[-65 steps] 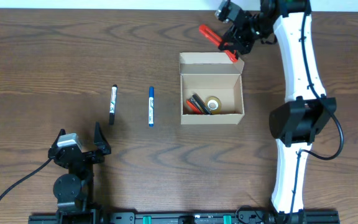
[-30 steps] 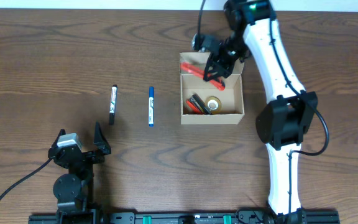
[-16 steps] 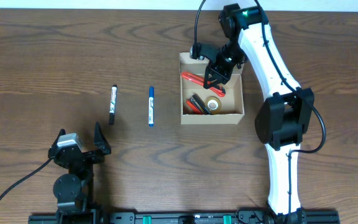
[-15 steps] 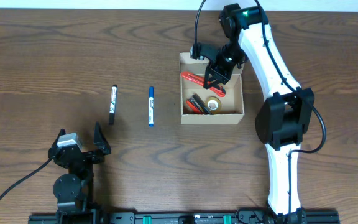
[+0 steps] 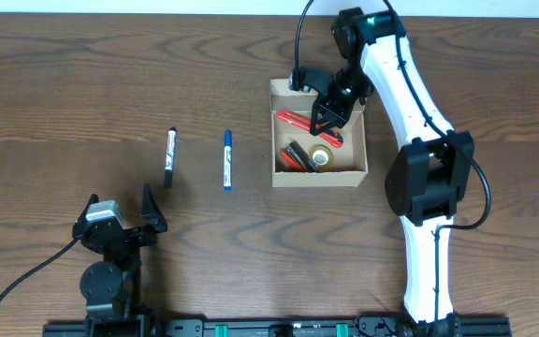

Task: Pack container
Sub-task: 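Lower the knife into the box and open the right gripper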

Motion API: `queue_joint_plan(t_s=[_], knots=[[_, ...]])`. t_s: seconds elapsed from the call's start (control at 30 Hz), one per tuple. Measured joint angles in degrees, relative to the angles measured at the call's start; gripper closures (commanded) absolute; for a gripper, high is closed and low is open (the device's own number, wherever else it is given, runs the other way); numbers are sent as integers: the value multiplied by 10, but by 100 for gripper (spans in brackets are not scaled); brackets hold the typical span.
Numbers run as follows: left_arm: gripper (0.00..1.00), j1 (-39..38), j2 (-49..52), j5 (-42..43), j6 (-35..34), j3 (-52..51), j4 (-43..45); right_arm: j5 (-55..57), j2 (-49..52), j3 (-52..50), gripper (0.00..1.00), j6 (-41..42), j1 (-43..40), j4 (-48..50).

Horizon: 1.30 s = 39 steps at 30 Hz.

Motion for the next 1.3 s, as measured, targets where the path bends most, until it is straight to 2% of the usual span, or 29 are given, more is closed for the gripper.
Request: queue_joint_plan(t_s=[0.3, 1.3], knots=[[5, 0, 0, 0, 0, 0, 0, 0, 0, -74, 99, 7, 0, 32], [5, 0, 0, 0, 0, 0, 0, 7, 0, -108, 99, 17, 0, 61]])
